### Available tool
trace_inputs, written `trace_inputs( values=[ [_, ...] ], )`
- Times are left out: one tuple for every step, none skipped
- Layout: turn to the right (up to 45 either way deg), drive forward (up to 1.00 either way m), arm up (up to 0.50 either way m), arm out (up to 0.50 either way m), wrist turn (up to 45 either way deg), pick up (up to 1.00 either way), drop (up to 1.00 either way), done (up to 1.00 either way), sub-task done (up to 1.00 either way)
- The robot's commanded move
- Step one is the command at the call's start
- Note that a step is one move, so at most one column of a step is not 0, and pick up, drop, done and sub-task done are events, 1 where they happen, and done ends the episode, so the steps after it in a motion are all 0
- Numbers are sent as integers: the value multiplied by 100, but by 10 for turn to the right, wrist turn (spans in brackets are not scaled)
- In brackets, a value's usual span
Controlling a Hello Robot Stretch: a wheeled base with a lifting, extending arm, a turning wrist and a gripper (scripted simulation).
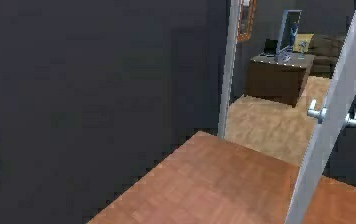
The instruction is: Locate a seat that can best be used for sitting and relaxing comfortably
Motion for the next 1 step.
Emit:
trace_inputs(
  values=[
    [0, 100, 0, 0, 0, 0, 0, 0, 0]
  ],
)
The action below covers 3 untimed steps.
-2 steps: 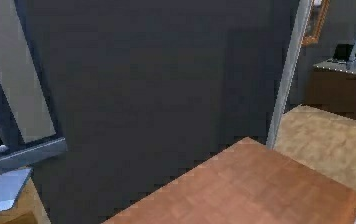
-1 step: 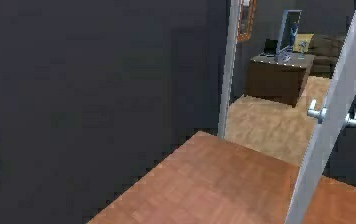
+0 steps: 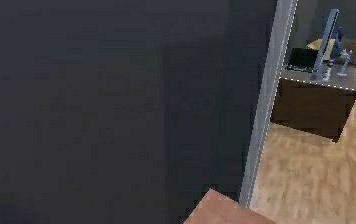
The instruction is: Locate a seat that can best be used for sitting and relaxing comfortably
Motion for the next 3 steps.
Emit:
trace_inputs(
  values=[
    [30, 0, 0, 0, 0, 0, 0, 0, 0],
    [0, 25, 0, 0, 0, 0, 0, 0, 0],
    [450, 0, 0, 0, 0, 0, 0, 0, 0]
  ],
)
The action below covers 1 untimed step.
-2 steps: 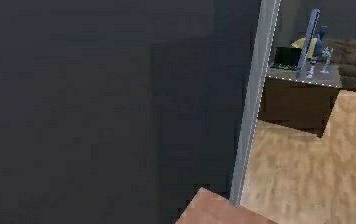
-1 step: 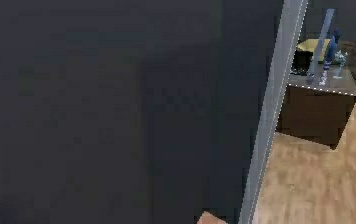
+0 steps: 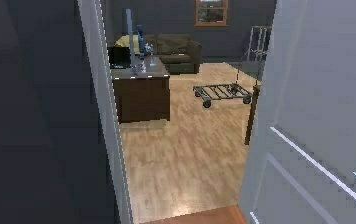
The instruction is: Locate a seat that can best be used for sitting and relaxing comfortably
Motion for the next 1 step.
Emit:
trace_inputs(
  values=[
    [30, 0, 0, 0, 0, 0, 0, 0, 0]
  ],
)
